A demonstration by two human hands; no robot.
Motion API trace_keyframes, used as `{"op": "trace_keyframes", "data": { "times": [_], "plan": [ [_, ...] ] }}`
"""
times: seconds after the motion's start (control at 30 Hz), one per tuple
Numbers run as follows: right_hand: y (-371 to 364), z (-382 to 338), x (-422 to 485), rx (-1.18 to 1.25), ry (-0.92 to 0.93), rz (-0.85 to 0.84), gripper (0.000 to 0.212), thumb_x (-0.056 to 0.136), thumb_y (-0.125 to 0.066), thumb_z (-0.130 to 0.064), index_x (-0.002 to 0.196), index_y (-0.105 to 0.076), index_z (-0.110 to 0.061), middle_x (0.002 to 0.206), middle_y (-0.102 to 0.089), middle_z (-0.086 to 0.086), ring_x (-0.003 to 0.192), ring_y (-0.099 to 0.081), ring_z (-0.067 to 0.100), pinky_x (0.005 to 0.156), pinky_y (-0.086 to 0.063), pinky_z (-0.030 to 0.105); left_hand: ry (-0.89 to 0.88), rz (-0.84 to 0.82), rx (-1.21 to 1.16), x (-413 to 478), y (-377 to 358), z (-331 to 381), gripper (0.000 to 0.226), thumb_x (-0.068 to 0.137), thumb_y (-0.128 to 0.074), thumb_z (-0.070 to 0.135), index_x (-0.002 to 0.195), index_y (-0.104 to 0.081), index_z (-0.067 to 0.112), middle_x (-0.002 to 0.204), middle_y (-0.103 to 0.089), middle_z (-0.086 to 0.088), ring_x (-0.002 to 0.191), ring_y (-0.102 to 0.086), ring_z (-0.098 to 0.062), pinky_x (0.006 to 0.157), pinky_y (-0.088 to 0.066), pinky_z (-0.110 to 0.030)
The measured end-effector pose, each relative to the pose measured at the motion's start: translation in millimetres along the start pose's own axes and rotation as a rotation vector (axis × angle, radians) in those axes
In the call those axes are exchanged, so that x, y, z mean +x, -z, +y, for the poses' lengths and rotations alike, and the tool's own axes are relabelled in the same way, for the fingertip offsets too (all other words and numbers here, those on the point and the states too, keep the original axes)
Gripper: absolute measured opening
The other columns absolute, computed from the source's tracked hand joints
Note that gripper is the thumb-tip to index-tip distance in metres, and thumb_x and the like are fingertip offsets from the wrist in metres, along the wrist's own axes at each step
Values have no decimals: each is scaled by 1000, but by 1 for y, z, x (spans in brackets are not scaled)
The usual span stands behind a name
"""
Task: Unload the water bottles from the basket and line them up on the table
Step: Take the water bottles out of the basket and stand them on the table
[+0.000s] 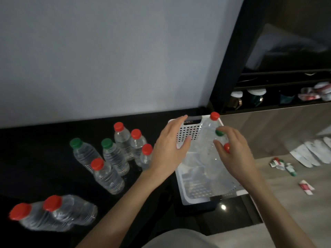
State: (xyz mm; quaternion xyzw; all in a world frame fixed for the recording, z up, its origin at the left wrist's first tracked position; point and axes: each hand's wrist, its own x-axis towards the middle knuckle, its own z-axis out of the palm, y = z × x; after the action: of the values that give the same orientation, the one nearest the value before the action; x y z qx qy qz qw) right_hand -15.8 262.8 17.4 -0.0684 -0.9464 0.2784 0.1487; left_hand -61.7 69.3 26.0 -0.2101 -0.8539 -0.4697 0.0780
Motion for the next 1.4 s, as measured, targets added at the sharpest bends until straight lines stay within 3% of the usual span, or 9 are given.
{"op": "trace_keyframes", "data": {
  "times": [0.17,0.4,0.63,0.8,0.97,1.1,1.27,1.4],
  "plan": [
    [-6,34,-7,-88,-117,-117,39,96,-55,-27,132,-49,-13,130,-56,9,112,-56,31,92,-49,45,127,-206,-126,30,-64,-4,56,90,-67,21,142,-46,22,140,-54,5,128,-50,-10,107,-43,-37],
    [-6,53,3,-47,-134,-198,20,93,-59,-30,111,-53,-22,106,-68,4,92,-65,30,77,-53,44,236,-444,-16,69,-129,-23,69,80,-78,18,141,-46,14,139,-56,-3,127,-52,-20,104,-41,-29],
    [-5,63,17,-54,-255,-349,29,87,-65,-35,102,-43,-23,91,-62,3,85,-59,29,74,-44,36,283,-482,-19,83,-160,-34,72,72,-85,19,136,-52,15,131,-60,0,115,-55,-14,92,-37,-19],
    [-3,69,25,-34,-299,-486,44,72,-80,-33,105,-53,-19,97,-60,2,89,-54,25,74,-39,31,322,-544,-15,85,-159,-45,85,61,-92,25,134,-48,21,122,-62,0,116,-57,-20,103,-45,-36],
    [-5,64,28,-64,-233,-497,45,70,-82,-30,106,-59,-16,90,-56,0,83,-51,20,73,-39,28,430,-433,-120,76,-155,-54,88,55,-94,21,131,-50,22,117,-64,3,111,-59,-16,99,-46,-33],
    [-7,68,26,-27,-238,-430,34,74,-76,-30,101,-60,-17,97,-66,2,88,-58,22,81,-44,30,454,-308,-86,65,-149,-54,64,56,-93,21,113,-64,17,107,-69,5,103,-65,-16,92,-51,-30],
    [-8,76,27,22,-260,-333,32,76,-74,-35,101,-61,-21,94,-69,0,89,-64,23,82,-45,29,524,-79,-67,48,-133,-43,42,59,-90,21,93,-65,22,93,-70,5,88,-66,-13,76,-49,-21],
    [-8,71,26,36,-204,-205,34,72,-76,-41,100,-62,-26,90,-71,-3,85,-68,22,82,-56,38,486,61,-40,40,-111,-27,49,59,-91,27,103,-70,18,95,-71,7,89,-66,-10,73,-46,-16]
  ]
}}
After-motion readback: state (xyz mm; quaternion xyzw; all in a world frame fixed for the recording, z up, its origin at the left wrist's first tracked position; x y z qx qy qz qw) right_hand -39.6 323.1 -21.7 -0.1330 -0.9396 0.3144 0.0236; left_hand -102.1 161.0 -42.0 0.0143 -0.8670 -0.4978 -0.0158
